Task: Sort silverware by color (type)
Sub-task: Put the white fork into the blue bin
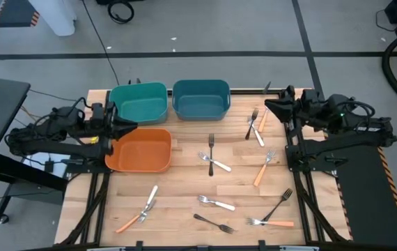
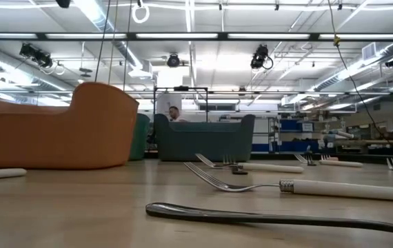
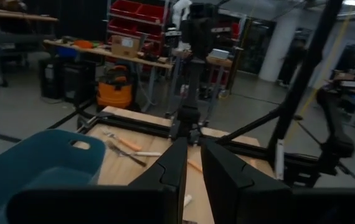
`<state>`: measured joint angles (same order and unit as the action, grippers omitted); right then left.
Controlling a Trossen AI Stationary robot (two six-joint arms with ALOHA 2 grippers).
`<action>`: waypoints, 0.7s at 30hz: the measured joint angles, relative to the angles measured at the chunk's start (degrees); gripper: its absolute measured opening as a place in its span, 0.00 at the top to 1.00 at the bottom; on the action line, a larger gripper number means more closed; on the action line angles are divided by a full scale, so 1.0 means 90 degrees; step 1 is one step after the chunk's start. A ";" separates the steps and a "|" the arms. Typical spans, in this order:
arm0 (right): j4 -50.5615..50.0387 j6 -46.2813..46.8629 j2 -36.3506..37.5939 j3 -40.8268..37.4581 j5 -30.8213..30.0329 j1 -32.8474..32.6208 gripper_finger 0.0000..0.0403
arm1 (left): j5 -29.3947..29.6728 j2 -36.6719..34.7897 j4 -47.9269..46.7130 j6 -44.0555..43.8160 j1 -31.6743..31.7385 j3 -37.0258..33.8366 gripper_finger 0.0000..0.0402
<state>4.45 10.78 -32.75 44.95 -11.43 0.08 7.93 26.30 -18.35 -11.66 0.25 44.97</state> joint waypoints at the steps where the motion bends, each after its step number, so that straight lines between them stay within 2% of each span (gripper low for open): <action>1: 0.0004 -0.0118 -0.0003 0.0000 -0.0065 0.0000 0.89 | 0.0056 0.0009 0.0000 0.0001 0.0000 0.0000 0.86; 10: 0.0125 -0.0384 -0.0342 0.0000 -0.0169 0.0000 0.89 | 0.0058 0.0245 0.0092 0.0098 0.0007 0.0000 0.86; 16: 0.0267 -0.0423 -0.0674 0.0000 -0.0621 0.0002 0.89 | 0.0155 0.0688 0.0384 0.0107 0.0087 0.0000 0.86; 21: 0.0260 -0.0904 -0.0965 0.0000 -0.1042 0.0002 0.89 | 0.0164 0.1120 0.0813 0.0235 0.0379 0.0000 0.86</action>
<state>6.79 2.65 -41.43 44.95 -20.81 0.10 9.40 36.38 -11.04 -9.54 3.66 44.97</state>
